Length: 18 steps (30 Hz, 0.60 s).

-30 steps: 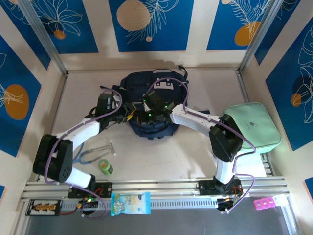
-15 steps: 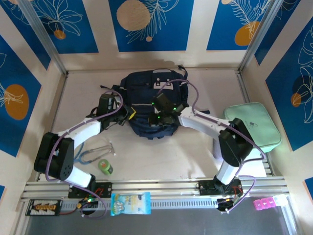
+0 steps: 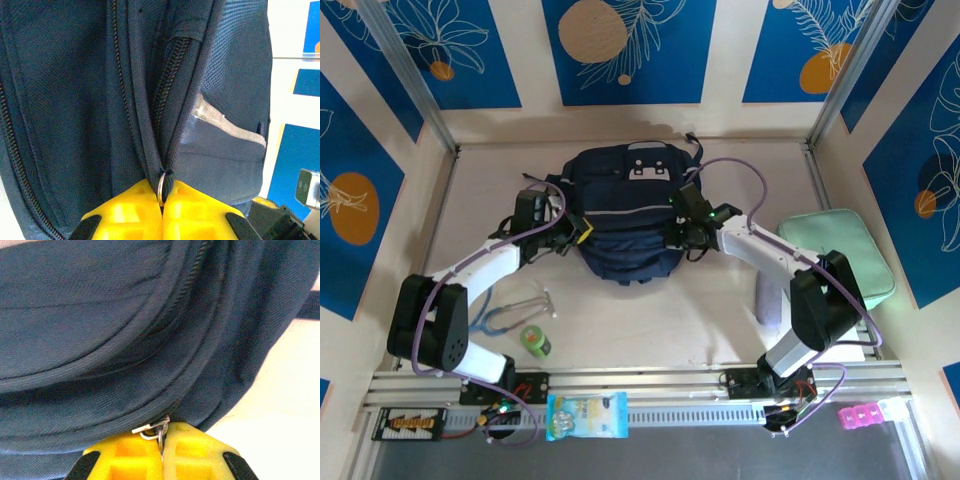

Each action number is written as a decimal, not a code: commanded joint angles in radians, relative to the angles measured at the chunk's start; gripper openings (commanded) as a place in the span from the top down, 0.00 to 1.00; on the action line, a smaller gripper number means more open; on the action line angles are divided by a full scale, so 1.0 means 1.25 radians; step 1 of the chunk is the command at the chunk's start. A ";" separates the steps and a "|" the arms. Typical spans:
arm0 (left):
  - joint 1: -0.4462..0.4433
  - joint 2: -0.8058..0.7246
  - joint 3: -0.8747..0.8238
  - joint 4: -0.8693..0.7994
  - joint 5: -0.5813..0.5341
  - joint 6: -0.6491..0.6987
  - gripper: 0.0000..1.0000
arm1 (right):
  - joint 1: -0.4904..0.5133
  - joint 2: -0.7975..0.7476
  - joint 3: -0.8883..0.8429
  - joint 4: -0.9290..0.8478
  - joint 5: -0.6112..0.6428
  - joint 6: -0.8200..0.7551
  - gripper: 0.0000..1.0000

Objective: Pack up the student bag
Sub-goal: Zip the student bag at the center of the table.

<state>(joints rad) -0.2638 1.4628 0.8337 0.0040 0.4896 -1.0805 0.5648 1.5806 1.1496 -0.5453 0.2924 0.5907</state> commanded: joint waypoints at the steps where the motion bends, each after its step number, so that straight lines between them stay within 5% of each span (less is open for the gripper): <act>1: 0.026 -0.015 0.026 -0.087 -0.019 0.083 1.00 | -0.036 -0.008 0.023 -0.004 0.087 -0.048 1.00; 3: 0.026 -0.022 0.049 -0.133 -0.010 0.150 0.97 | -0.035 -0.009 0.037 0.018 0.047 -0.082 1.00; 12: -0.035 -0.067 0.240 -0.434 -0.053 0.552 0.38 | -0.041 -0.043 0.037 0.114 -0.271 -0.209 1.00; 18: -0.120 -0.030 0.339 -0.483 -0.033 0.759 0.32 | -0.046 -0.047 0.036 0.134 -0.310 -0.211 1.00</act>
<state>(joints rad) -0.3759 1.4002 1.1912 -0.4915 0.4412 -0.3428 0.5098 1.5650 1.1610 -0.4507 -0.0055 0.3592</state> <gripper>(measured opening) 0.681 0.058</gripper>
